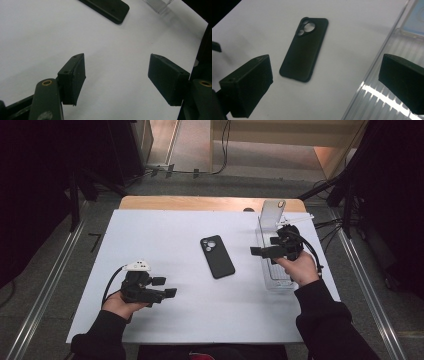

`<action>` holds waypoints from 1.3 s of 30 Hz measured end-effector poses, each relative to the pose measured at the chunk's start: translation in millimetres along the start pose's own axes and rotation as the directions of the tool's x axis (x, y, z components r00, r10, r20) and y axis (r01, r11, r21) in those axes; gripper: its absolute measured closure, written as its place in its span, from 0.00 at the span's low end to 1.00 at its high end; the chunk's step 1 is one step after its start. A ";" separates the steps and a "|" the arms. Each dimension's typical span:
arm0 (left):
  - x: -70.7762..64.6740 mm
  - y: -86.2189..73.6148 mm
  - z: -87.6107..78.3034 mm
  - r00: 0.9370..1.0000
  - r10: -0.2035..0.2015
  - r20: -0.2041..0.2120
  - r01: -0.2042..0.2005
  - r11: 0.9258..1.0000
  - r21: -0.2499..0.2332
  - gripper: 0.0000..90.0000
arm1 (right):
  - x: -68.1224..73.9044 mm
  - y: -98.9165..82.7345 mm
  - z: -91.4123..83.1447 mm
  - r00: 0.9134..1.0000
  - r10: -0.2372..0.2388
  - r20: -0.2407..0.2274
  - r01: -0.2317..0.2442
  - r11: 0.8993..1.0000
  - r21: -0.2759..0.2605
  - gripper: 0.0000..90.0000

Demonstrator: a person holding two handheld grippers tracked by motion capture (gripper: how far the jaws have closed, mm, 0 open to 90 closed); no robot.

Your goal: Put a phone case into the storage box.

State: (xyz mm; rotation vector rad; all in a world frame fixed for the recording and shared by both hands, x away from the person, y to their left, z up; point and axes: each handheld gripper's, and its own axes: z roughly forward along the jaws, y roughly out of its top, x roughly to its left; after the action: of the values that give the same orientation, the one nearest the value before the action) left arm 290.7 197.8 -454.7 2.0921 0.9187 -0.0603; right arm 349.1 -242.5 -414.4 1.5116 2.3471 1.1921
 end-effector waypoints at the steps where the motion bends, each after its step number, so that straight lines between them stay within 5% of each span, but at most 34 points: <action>1: 0.2 0.2 0.1 1.000 -0.001 0.005 0.001 1.000 0.001 0.34 | 3.2 -2.7 -1.0 1.000 -0.008 -0.009 0.008 1.000 0.004 0.00; 20: -2.3 -1.3 -7.0 1.000 -0.013 0.024 0.013 1.000 -0.019 0.34 | 36.6 -49.4 -12.5 0.983 -0.132 -0.129 0.139 0.989 0.048 0.00; 30: -5.8 -2.8 -5.0 0.999 -0.004 0.038 0.004 1.000 -0.005 0.34 | 42.6 -70.2 -11.9 0.970 -0.171 -0.176 0.182 0.982 0.050 0.00; 39: -5.4 -3.5 -4.8 0.999 -0.007 0.042 0.008 1.000 -0.005 0.34 | 41.0 -77.9 -10.7 0.967 -0.173 -0.186 0.188 0.980 0.062 0.00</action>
State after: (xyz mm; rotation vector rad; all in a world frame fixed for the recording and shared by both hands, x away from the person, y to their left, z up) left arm 283.3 199.3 -452.1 2.0751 0.9005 -0.1053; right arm 267.0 -230.6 -445.7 1.2237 2.6120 1.2509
